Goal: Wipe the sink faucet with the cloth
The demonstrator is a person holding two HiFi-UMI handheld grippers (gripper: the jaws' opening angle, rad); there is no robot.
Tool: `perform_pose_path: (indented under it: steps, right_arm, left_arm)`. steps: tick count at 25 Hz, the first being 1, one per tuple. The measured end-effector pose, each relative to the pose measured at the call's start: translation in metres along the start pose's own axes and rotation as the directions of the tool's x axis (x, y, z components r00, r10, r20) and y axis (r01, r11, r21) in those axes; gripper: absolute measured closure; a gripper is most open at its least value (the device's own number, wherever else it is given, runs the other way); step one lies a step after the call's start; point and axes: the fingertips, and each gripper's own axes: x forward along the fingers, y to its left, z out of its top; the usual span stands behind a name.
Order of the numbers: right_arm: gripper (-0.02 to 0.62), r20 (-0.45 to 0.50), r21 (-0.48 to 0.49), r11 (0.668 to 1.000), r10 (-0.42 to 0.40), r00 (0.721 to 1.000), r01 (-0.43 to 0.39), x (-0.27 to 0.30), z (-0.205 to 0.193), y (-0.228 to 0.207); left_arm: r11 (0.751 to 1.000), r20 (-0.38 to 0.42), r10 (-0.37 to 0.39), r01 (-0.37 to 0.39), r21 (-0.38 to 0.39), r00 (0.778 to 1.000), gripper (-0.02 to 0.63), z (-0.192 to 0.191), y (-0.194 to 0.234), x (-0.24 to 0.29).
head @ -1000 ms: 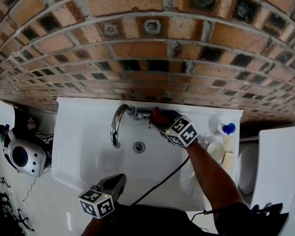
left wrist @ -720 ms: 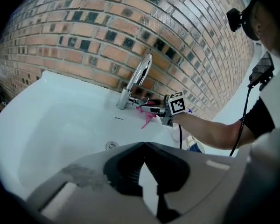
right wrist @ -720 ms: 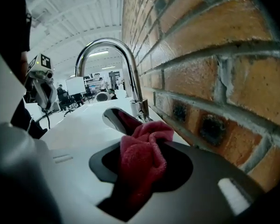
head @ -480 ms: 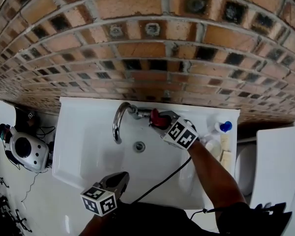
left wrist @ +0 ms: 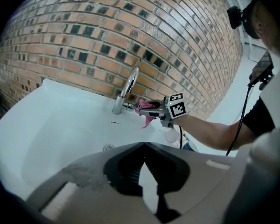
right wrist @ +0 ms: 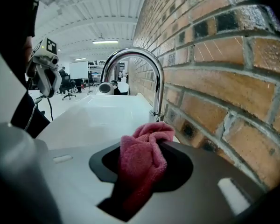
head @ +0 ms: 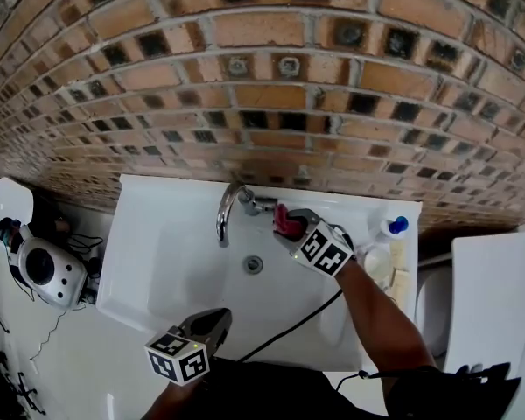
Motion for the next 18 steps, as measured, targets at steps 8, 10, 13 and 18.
perform_pose_path:
  steps: [8, 10, 13, 18]
  right_arm:
    - [0.469, -0.019, -0.028, 0.999, -0.032, 0.999, 0.032, -0.006, 0.003, 0.014]
    - [0.469, -0.026, -0.029, 0.999, -0.036, 0.999, 0.035, -0.006, 0.004, 0.019]
    - [0.469, -0.039, -0.021, 0.998, -0.053, 0.998, 0.052, -0.003, 0.005, 0.024]
    - [0.469, -0.041, 0.024, 0.995, -0.092, 0.995, 0.093, 0.002, 0.012, 0.037]
  left_arm:
    - [1.0, 0.041, -0.019, 0.02, -0.004, 0.999, 0.603, 0.001, 0.006, -0.016]
    - [0.999, 0.039, -0.034, 0.034, 0.001, 0.999, 0.603, 0.002, 0.009, -0.017]
    - [0.998, 0.035, -0.064, 0.063, 0.024, 0.997, 0.603, 0.007, 0.014, -0.02]
    - [0.991, 0.011, -0.118, 0.117, 0.062, 0.993, 0.603, 0.014, 0.03, -0.028]
